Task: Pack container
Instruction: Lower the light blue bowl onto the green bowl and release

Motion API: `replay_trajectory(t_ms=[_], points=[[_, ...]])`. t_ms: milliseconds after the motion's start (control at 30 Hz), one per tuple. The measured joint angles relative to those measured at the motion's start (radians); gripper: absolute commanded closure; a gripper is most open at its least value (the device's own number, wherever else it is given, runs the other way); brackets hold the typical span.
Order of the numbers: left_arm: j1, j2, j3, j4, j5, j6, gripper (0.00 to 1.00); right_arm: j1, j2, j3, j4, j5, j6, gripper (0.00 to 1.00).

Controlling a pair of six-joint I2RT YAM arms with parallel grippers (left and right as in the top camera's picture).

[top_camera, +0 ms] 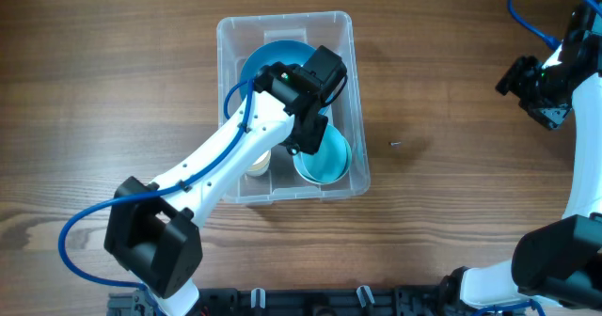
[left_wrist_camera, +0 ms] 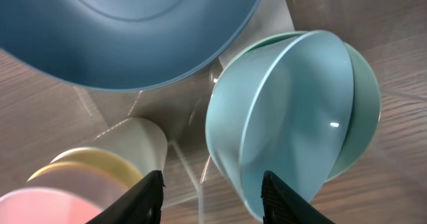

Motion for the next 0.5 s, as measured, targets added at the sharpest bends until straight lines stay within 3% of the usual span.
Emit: replay_trajectory(t_ms=[133, 367, 433, 500], points=[[0.0, 0.0, -0.009, 0.026, 0.006, -0.001, 0.54, 0.0, 0.0, 0.0, 0.0, 0.0, 0.0, 0.28], [0.0, 0.103, -0.011, 0.037, 0.034, -0.008, 0.67, 0.0, 0.0, 0.0, 0.0, 0.0, 0.0, 0.28], [0.0, 0.103, -0.011, 0.037, 0.034, -0.012, 0.77, 0.0, 0.0, 0.0, 0.0, 0.0, 0.0, 0.28], [0.0, 0.103, -0.011, 0.034, 0.034, -0.015, 0.96, 0.0, 0.0, 0.0, 0.0, 0.0, 0.0, 0.28]])
